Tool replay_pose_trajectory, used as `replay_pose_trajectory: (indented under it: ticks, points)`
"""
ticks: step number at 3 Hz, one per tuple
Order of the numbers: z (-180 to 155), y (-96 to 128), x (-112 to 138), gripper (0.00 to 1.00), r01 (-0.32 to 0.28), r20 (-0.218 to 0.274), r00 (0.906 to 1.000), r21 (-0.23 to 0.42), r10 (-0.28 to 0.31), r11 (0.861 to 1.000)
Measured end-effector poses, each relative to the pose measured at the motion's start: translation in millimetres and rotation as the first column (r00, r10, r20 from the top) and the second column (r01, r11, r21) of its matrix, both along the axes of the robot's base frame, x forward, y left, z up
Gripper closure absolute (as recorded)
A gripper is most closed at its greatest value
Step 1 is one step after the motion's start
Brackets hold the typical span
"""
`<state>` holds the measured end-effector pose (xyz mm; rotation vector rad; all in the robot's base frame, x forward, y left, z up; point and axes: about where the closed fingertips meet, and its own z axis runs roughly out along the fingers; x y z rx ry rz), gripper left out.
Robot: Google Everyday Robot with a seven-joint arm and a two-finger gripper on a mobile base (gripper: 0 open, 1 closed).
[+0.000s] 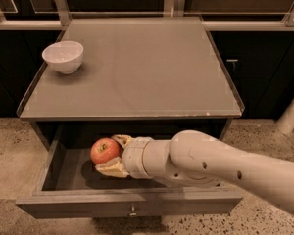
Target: Pick apple from top drawer and place on counter
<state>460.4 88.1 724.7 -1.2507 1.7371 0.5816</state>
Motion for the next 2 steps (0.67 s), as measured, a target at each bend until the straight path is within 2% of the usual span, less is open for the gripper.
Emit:
replay_pose_trajectory:
  ticks: [1, 2]
  points:
    - [42, -11, -22, 1.00, 0.040, 0.098, 0.9946, -0.064, -0.034, 0.997]
    - [82, -11, -28, 1.00, 0.038, 0.181, 0.9833, -0.094, -0.021, 0.995]
